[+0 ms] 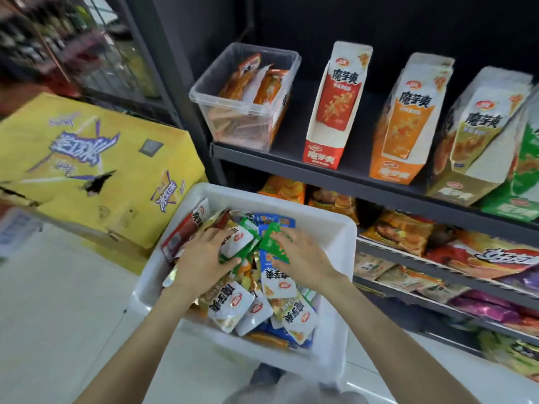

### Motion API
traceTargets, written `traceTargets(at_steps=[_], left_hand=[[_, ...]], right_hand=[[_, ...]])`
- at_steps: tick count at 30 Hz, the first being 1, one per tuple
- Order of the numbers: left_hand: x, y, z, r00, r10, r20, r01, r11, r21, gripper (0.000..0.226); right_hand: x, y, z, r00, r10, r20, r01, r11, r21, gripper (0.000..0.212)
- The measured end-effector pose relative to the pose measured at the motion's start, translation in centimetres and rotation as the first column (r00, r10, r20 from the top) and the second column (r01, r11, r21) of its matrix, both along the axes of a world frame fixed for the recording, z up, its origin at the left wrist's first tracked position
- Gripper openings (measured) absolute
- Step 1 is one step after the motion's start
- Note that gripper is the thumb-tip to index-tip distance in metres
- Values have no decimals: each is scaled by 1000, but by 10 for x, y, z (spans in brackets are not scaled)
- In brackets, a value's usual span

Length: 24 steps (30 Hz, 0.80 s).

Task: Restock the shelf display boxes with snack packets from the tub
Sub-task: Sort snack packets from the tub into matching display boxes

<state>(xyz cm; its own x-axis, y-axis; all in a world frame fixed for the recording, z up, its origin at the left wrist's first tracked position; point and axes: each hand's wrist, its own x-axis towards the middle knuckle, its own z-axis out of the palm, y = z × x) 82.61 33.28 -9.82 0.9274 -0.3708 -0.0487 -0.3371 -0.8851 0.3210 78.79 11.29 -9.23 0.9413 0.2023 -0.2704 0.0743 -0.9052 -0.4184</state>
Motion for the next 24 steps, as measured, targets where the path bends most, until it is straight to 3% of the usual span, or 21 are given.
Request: traceTargets(at_steps=[4, 7, 8, 12, 16, 20, 24], left_hand=[[15, -3, -7, 997, -60, 43, 58, 997, 46, 48], [13, -8, -1, 985, -103, 140, 101, 995, 22, 15], [14, -7, 2, 976, -113, 186, 113, 994, 9, 4], [21, -1, 33, 953, -22, 301, 91, 972, -215, 4], [30, 2, 55, 983, 181, 40, -126, 811, -571, 17], [33, -7, 62, 987, 54, -154, -150, 675, -722, 17], [24, -31, 74, 972, -98, -215, -104, 637, -764, 18]], right_hand=[[5, 11, -13, 996, 9, -86, -17, 995, -99, 60], [4, 14, -16, 997, -17, -70, 11, 996, -86, 59], [3, 15, -15, 999, -36, -32, 35, 998, -48, 58], [-2, 21, 8, 963, -189, 190, 139, 958, 250, 55], [-2, 21, 38, 874, -422, 242, 233, 800, 553, 48], [-2, 16, 57, 886, -434, 162, 228, 713, 663, 45], [-5, 9, 68, 913, -406, 27, 255, 621, 741, 33]])
